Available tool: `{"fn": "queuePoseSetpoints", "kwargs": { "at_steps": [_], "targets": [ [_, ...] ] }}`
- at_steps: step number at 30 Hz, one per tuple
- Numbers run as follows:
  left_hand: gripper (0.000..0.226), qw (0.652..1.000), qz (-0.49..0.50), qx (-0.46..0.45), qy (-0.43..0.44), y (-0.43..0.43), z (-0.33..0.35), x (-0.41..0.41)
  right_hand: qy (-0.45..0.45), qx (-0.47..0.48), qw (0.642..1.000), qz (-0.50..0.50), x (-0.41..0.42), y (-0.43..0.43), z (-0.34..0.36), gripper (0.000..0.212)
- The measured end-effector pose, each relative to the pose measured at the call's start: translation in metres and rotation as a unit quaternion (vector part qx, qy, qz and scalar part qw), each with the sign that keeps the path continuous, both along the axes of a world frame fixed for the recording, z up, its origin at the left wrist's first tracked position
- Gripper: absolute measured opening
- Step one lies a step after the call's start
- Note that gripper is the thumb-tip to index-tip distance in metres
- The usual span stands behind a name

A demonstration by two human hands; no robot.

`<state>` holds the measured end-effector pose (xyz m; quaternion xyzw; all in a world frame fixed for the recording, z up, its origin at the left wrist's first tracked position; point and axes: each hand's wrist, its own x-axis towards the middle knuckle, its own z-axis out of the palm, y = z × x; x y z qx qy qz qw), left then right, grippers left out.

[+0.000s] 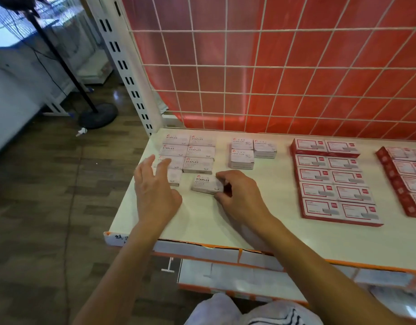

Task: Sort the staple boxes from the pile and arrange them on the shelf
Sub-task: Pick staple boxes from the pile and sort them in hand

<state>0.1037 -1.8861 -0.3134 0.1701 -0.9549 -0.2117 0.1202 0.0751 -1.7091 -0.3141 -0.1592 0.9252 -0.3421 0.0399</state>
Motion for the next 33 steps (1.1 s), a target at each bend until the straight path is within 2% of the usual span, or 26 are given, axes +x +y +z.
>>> {"fn": "queuePoseSetpoints", "kwargs": {
  "at_steps": [5, 15, 33],
  "targets": [
    [0.072, 0.996, 0.026, 0.065, -0.062, -0.009, 0.003, -0.003, 0.018, 0.003, 1.000, 0.000, 0.000, -0.017, -0.001, 0.038],
    [0.063, 0.998, 0.004, 0.035, -0.058, -0.015, 0.002, -0.011, 0.013, 0.013, 1.000, -0.015, -0.007, -0.029, 0.001, 0.028],
    [0.060, 0.998, 0.005, 0.027, -0.053, -0.011, 0.002, -0.011, 0.014, 0.004, 1.000, -0.024, -0.007, -0.033, -0.003, 0.019]
  ]
}}
